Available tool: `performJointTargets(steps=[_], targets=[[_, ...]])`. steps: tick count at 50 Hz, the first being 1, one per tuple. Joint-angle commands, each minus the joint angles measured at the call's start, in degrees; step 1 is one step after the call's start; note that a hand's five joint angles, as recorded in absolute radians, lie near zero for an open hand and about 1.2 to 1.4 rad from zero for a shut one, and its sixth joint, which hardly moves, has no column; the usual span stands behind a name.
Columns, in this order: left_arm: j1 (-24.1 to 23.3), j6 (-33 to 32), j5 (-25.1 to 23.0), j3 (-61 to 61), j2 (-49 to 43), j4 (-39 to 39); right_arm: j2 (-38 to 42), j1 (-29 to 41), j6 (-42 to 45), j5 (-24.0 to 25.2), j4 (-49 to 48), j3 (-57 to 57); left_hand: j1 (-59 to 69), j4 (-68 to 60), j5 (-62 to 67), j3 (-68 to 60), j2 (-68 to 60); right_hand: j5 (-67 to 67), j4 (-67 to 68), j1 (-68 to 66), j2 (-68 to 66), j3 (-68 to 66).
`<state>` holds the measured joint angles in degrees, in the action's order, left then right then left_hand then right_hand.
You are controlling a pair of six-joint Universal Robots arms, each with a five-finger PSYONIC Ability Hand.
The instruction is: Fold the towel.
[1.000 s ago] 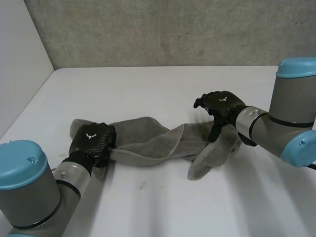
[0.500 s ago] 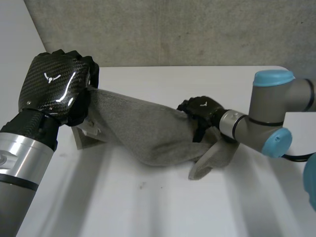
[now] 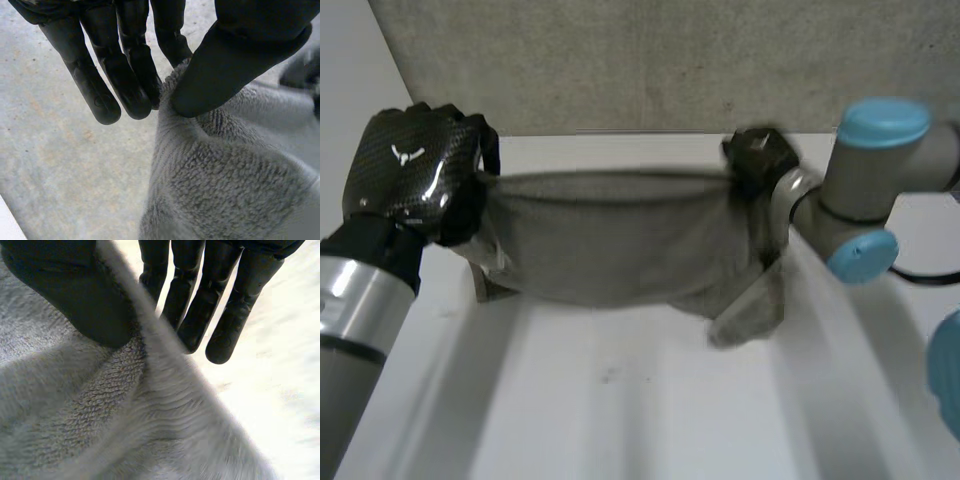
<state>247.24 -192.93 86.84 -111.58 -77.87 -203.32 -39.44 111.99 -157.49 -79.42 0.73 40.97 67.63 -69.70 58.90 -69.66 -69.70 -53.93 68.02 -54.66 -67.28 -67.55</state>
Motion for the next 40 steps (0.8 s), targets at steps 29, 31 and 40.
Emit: performJointTargets(steps=[29, 31, 40], targets=[[5.4, -3.5, -12.0, -2.8, -27.7, -24.5, -22.3, 0.2, 7.0, -7.1, -25.9, 54.4, 12.4, -10.3, 11.1, -10.3, -10.3, 8.1, -12.2, -1.2, 11.4, 11.7], [5.7, -4.0, -12.0, -3.7, -27.7, -24.4, -22.5, 0.0, 6.6, -7.1, -25.9, 55.4, 12.4, -10.3, 11.1, -10.3, -10.3, 19.0, -23.1, 9.8, 22.4, 22.6], [6.2, -6.7, -12.0, -4.7, -26.5, -24.1, -23.2, -2.6, 1.3, -7.2, -24.9, 57.6, 12.4, -10.3, 11.1, -10.3, -10.3, 30.1, -34.2, 20.9, 33.5, 33.8]])
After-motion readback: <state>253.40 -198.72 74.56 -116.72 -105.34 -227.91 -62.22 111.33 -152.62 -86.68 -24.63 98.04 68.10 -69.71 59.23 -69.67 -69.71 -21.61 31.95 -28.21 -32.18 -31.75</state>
